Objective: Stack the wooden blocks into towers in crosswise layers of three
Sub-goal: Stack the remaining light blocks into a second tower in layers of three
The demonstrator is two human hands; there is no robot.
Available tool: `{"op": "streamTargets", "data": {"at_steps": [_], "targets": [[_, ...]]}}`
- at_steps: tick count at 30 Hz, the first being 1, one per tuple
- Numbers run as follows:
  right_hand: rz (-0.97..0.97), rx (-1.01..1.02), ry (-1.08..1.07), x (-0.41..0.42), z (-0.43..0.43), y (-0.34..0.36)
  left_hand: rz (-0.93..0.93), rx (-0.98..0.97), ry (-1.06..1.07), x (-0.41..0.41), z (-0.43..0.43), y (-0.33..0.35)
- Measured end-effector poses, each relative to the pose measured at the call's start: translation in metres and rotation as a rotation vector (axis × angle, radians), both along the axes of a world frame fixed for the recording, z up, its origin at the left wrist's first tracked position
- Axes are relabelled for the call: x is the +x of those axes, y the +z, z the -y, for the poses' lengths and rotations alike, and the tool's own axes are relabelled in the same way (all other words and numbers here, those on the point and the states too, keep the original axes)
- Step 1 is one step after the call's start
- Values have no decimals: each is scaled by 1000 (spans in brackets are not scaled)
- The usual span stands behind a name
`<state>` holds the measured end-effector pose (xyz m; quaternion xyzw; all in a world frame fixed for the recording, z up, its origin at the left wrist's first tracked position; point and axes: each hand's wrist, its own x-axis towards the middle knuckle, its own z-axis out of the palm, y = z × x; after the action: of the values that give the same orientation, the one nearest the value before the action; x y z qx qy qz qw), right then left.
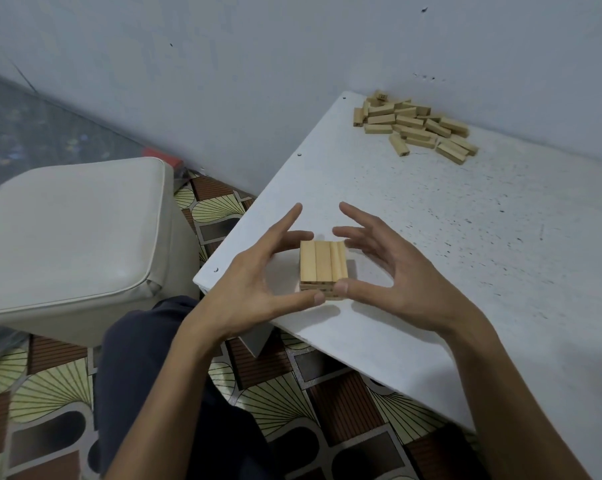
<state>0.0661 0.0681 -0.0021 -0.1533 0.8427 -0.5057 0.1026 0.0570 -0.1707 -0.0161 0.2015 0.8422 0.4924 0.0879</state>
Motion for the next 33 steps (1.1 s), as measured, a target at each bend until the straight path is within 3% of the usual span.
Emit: {"op": "streamTargets", "data": {"at_steps": [4, 10, 17, 25, 33], "targets": [[20, -132, -136, -2, -2, 4, -37, 46, 47, -9, -4, 10], [-113, -101, -451, -35, -16, 17, -115, 48, 4, -61, -29, 31], [-247, 233, -635, -106, -42, 17, -281, -219, -125, -148, -80, 37], [-266, 751, -597, -182, -72, -5, -422, -551, -127, -239, -126, 11], [-362, 888, -594, -212, -78, -25, -554, -758, -121, -269, -146, -8]]}}
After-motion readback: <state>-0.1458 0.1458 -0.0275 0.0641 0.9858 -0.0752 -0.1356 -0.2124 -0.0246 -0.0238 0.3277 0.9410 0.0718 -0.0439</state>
